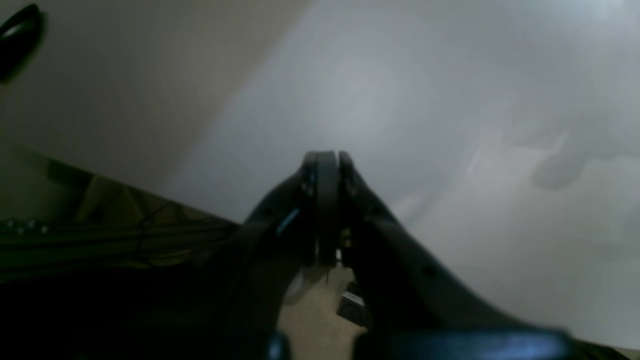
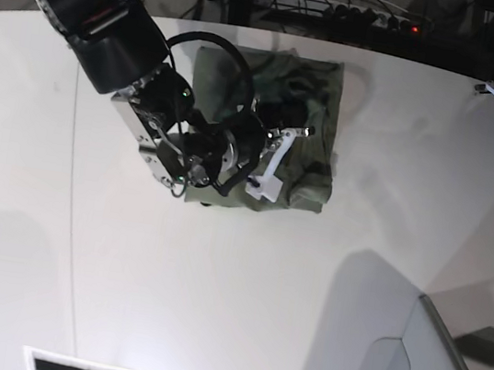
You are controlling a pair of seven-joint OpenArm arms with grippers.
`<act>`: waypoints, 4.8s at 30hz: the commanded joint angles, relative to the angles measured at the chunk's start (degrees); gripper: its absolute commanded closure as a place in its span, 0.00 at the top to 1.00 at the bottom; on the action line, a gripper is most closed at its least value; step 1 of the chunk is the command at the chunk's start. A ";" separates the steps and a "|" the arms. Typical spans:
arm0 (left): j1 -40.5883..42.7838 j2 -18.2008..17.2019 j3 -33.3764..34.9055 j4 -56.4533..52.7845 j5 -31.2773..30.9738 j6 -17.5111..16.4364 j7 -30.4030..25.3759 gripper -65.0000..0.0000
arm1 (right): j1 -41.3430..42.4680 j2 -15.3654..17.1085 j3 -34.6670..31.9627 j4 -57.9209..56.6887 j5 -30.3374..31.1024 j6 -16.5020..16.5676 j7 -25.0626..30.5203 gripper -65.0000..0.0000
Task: Layout the t-shirt on the table in an organized manner, then fold the t-shirt properly
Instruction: 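Tuck and flatten the bundle's loose edges with the right gripper, then smooth the folded shirt's sides with both grippers, then grasp the folded shirt's edge with the left gripper and lift it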
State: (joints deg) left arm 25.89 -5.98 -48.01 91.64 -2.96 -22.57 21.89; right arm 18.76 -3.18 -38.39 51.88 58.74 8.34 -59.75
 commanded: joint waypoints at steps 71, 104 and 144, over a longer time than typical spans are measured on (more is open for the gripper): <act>0.26 0.22 27.22 13.55 -16.60 -9.30 -0.92 0.00 | 2.55 19.31 -6.05 21.05 13.22 0.06 11.70 0.00; -14.86 -2.95 24.40 -1.22 -16.69 -9.21 7.78 0.00 | -9.23 30.83 -5.96 21.22 12.16 0.23 20.49 0.00; -17.32 2.51 31.79 -27.42 -30.31 -17.43 8.40 0.96 | -9.31 30.83 -5.96 17.88 12.07 11.84 22.25 0.00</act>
State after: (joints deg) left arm 8.27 -2.92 -16.27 64.25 -35.07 -40.82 27.94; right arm 8.56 27.00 -44.80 68.97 70.06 19.33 -38.04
